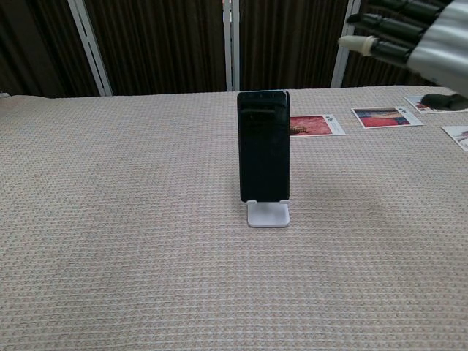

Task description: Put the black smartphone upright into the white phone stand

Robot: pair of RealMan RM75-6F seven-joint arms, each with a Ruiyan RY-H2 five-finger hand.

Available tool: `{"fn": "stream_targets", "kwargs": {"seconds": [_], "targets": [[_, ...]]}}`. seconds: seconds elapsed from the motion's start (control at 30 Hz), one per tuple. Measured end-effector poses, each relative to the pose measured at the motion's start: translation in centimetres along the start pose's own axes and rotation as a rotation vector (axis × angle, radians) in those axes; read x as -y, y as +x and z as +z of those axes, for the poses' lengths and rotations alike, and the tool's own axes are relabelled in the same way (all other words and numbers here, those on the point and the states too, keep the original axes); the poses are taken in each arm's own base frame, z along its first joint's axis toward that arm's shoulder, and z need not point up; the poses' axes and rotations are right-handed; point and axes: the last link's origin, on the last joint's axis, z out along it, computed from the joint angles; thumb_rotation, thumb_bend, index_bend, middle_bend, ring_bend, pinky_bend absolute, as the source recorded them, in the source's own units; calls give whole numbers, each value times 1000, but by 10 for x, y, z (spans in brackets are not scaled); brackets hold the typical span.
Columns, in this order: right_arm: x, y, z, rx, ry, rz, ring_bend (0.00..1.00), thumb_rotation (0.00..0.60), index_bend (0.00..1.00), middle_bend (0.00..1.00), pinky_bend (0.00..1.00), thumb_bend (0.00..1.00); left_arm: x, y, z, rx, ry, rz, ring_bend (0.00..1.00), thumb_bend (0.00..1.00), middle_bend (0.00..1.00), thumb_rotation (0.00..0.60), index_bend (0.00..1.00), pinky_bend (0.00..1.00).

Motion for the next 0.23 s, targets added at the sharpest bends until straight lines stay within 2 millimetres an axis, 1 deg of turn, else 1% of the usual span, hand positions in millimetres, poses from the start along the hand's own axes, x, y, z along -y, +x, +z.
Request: {"fn": "stream_targets", "kwargs": {"seconds": [0.03, 0.1, 0.23], "targets": [[-6, -3, -9, 34, -40, 43, 0, 600, 0, 0, 0, 12, -1, 0, -1, -2, -6, -2, 0, 0, 0, 600, 0, 0], [-16, -8, -29, 104, -132, 150, 0, 600, 0, 0, 0, 0, -2, 1, -4, -6, -18, -6, 0, 0, 0, 600, 0, 0], [-25, -6, -66, 207, -291, 371, 0, 600, 0, 0, 0, 0, -5, 1, -8, -10, -40, -11, 0, 0, 0, 600, 0, 0]]}}
